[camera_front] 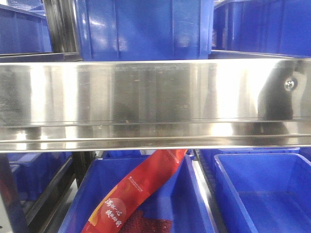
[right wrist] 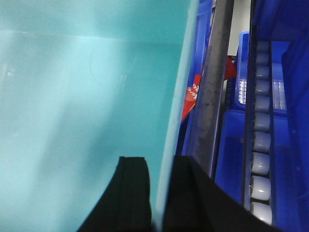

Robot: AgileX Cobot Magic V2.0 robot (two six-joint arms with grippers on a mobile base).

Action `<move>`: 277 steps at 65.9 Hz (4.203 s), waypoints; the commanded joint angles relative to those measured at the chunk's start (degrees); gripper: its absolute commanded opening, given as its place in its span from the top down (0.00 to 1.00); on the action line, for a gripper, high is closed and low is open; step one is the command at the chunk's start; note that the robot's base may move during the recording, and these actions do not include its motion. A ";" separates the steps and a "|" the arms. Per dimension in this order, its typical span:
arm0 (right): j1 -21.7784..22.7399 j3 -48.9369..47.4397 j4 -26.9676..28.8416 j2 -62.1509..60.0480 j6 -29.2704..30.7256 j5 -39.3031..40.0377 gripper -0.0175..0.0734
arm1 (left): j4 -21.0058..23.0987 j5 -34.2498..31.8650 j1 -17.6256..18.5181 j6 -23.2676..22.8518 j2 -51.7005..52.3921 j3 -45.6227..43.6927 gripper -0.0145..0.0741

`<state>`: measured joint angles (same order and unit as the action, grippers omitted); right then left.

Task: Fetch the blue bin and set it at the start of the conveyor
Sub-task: 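Lift the bin with both grippers and pull it off the shelf, then hold the bin in both grippers while the base turns away from the rack, then carry the bin in both grippers while driving past the standing person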

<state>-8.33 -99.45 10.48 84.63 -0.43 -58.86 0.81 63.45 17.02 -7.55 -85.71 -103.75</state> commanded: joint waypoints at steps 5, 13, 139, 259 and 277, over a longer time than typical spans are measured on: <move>0.18 -0.47 -1.17 -0.81 1.38 1.07 0.97 | -1.56 -2.50 0.03 0.99 0.71 -0.56 0.96; 0.18 -0.47 -1.17 -0.81 1.38 1.07 0.97 | -1.56 -3.99 0.03 0.99 0.71 -0.56 0.96; 0.18 -0.47 -1.17 -0.81 1.38 1.55 0.97 | -1.56 -27.22 0.03 0.99 0.71 -0.56 0.96; 0.18 -0.47 -1.17 -0.81 1.38 1.55 0.97 | -1.56 -27.22 0.03 0.99 0.71 -0.56 0.96; 0.18 -0.47 -1.17 -0.81 1.38 1.55 0.97 | -1.56 -27.22 0.03 0.99 0.71 -0.56 0.96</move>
<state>-8.33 -99.45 10.87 84.63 -1.11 -57.74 -0.53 40.34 17.02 -6.78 -85.71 -103.65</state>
